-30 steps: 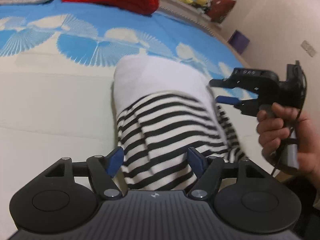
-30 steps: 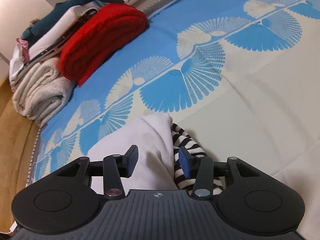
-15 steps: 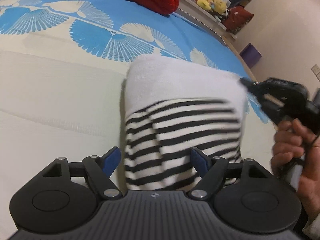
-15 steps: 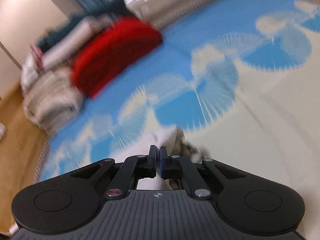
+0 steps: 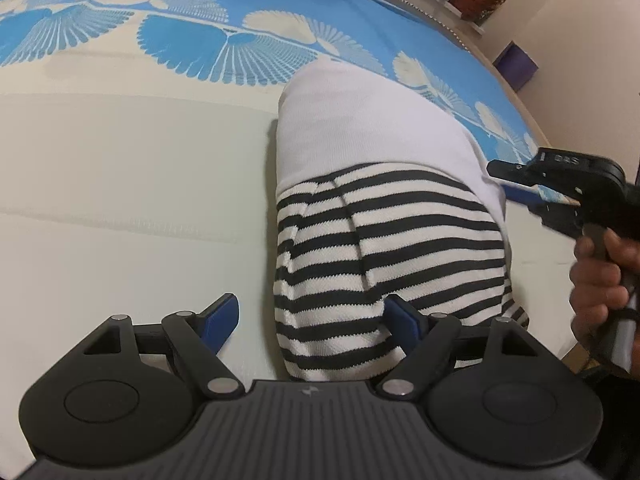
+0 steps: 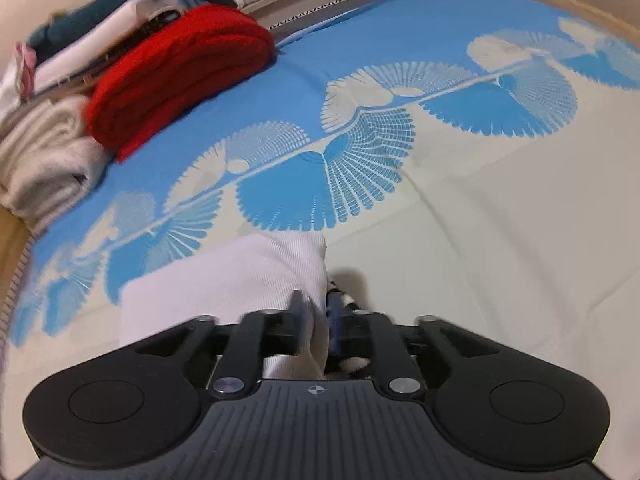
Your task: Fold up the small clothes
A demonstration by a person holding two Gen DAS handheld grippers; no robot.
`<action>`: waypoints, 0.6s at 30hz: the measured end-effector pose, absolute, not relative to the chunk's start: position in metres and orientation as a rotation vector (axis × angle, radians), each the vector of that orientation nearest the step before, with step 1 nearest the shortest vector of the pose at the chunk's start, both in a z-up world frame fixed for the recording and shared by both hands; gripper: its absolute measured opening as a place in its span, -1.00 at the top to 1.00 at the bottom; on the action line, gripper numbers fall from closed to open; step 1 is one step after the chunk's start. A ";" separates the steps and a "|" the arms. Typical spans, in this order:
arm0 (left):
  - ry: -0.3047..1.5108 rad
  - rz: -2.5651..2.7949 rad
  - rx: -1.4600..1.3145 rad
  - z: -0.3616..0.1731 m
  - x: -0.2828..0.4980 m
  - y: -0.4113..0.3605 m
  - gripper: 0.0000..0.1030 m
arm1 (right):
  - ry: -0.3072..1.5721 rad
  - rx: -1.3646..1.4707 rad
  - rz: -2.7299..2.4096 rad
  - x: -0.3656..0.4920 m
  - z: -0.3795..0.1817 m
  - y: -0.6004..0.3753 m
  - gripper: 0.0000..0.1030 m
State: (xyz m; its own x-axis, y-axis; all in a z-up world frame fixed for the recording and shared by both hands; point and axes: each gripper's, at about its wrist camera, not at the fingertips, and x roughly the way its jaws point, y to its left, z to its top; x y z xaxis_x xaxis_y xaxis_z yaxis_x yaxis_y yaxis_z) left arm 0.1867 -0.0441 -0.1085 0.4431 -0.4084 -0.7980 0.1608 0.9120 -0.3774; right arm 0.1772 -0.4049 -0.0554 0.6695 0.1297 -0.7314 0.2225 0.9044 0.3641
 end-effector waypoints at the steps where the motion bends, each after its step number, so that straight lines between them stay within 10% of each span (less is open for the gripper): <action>1: 1.052 -0.361 -0.262 -0.107 0.187 -0.044 -0.63 | 0.843 0.480 -0.046 0.172 -0.055 -0.410 0.26; 18: 1.013 -0.349 -0.360 -0.095 0.187 -0.027 -0.63 | 1.064 0.376 0.160 0.110 -0.082 -0.406 0.11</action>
State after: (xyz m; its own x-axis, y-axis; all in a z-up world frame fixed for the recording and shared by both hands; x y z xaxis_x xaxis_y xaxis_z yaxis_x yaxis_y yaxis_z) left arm 0.1868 -0.0266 -0.0951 0.4845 -0.4428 -0.7545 0.1151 0.8872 -0.4468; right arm 0.1101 -0.4059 -0.0824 0.4810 0.3067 -0.8214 0.0520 0.9252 0.3759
